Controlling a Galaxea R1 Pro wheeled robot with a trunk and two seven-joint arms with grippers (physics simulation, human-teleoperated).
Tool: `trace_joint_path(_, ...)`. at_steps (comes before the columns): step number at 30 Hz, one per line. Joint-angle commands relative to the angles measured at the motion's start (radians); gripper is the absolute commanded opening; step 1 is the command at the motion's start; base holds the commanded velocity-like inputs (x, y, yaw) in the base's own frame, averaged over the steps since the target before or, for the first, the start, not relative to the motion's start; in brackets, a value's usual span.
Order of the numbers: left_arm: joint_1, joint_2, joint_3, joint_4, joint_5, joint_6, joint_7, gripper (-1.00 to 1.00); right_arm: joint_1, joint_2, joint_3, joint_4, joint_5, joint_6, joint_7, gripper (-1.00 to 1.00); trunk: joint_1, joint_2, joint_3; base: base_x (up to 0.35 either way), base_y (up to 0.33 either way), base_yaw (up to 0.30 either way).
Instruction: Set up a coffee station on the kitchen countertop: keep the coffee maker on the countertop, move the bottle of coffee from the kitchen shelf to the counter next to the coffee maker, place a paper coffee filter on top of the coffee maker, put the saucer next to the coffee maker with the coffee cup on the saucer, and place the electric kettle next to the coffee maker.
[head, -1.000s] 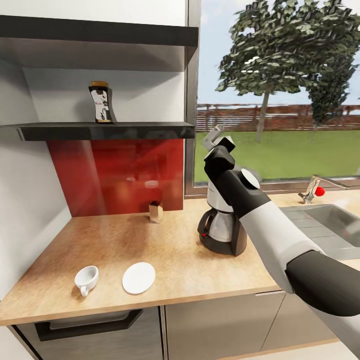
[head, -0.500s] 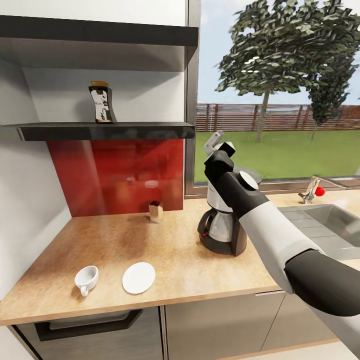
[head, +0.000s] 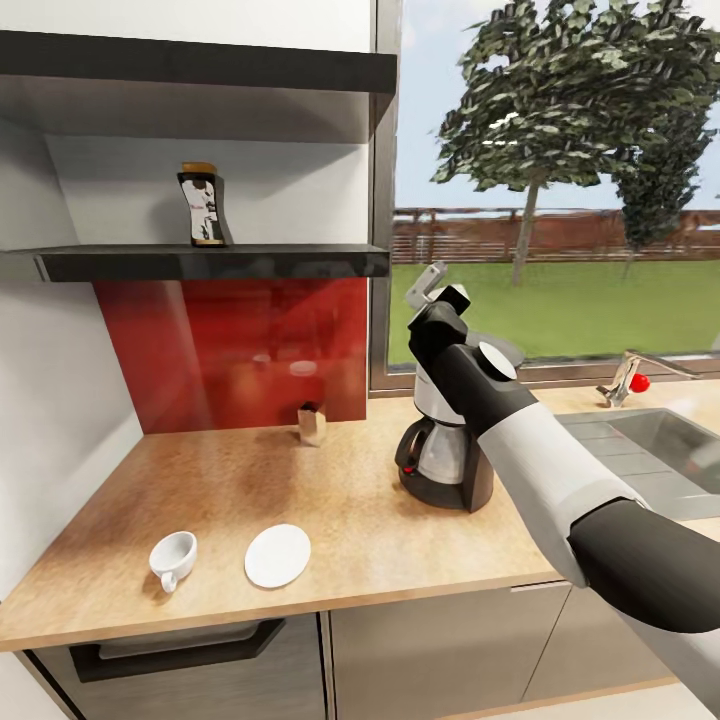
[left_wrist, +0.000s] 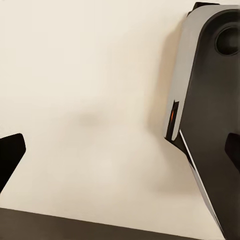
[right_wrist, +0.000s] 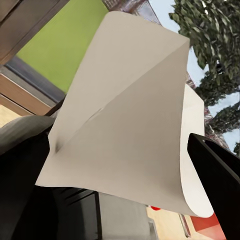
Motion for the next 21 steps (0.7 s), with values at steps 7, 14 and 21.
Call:
trace_joint_path(7, 0.0, 0.0, -0.001, 0.0, 0.01, -0.001, 0.001, 1.0, -0.001, 0.0, 0.002, 0.0, 0.01, 0.003, 0.012, -1.0, 0.0, -0.001, -0.001, 0.0, 0.0, 0.0)
trace_joint_path(14, 0.0, 0.0, -0.001, 0.0, 0.01, -0.001, 0.001, 1.0, -0.001, 0.0, 0.002, 0.002, 0.01, 0.003, 0.013, -1.0, 0.0, -0.001, -0.001, 0.0, 0.0, 0.0)
trace_joint_path(21, 0.0, 0.0, -0.001, 0.0, 0.01, -0.001, 0.001, 1.0, -0.001, 0.0, 0.002, 0.015, 0.009, 0.003, 0.012, 1.0, 0.0, -0.001, -0.001, 0.0, 0.0, 0.0)
